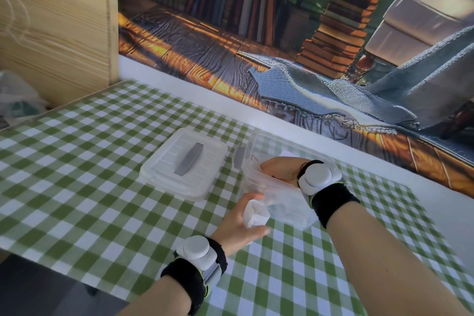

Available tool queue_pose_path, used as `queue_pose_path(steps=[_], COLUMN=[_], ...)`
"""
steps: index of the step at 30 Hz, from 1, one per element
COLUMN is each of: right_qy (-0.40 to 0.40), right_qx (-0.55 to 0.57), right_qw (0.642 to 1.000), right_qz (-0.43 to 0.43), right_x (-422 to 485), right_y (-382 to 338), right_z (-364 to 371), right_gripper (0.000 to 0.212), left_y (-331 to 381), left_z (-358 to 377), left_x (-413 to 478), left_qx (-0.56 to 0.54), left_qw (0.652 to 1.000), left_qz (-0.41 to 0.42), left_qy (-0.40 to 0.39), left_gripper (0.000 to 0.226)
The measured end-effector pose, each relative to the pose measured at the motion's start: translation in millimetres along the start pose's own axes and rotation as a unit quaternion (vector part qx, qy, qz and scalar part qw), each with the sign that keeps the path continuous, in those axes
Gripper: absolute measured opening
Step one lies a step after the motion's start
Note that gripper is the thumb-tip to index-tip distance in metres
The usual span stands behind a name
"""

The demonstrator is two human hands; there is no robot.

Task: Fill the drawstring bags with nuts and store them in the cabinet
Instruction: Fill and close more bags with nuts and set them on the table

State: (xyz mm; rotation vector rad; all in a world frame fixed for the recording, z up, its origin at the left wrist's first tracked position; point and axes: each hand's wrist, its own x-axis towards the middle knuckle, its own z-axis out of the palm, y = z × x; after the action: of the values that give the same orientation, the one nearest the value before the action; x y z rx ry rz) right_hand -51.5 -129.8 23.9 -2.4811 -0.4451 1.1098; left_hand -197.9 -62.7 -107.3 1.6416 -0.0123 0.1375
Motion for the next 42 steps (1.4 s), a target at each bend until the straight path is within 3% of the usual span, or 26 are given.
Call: queue_pose_path(steps=[4, 9, 13, 16, 25, 30, 42], right_qy=[-0.049, -0.04, 0.04, 0.144, 0.296, 0.238, 0.23], right_qx=[0.155, 0.063, -0.064, -0.126, 0.022, 0.022, -0.063], right_qw=[0.986, 0.997, 0.995, 0.971, 0.912, 0.909, 0.925], right_qz=[0.042, -0.008, -0.072, -0.145, -0.284, -0.342, -0.297], right_x=[-1, -10, -21, -32, -73, -91, -81], right_y=[4, -3, -7, -6, 21, 43, 63], right_z=[-1, -1, 2, 6, 26, 58, 88], right_gripper=[0.013, 0.017, 0.019, 0.015, 0.005, 0.015, 0.03], left_y=[1, 2, 0, 1, 5, 4, 6], left_z=[0, 0, 0, 0, 2, 2, 2], left_x=[0, 0, 1, 2, -2, -4, -7], left_qx=[0.0, 0.009, 0.014, 0.016, 0.016, 0.021, 0.045], left_qw=[1.0, 1.0, 1.0, 1.0, 1.0, 1.0, 0.999], left_qz=[-0.008, -0.014, -0.015, -0.015, -0.009, -0.003, -0.001], left_qy=[0.0, 0.004, 0.002, 0.0, 0.009, 0.009, 0.005], left_gripper=[0.056, 0.056, 0.057, 0.057, 0.055, 0.054, 0.055])
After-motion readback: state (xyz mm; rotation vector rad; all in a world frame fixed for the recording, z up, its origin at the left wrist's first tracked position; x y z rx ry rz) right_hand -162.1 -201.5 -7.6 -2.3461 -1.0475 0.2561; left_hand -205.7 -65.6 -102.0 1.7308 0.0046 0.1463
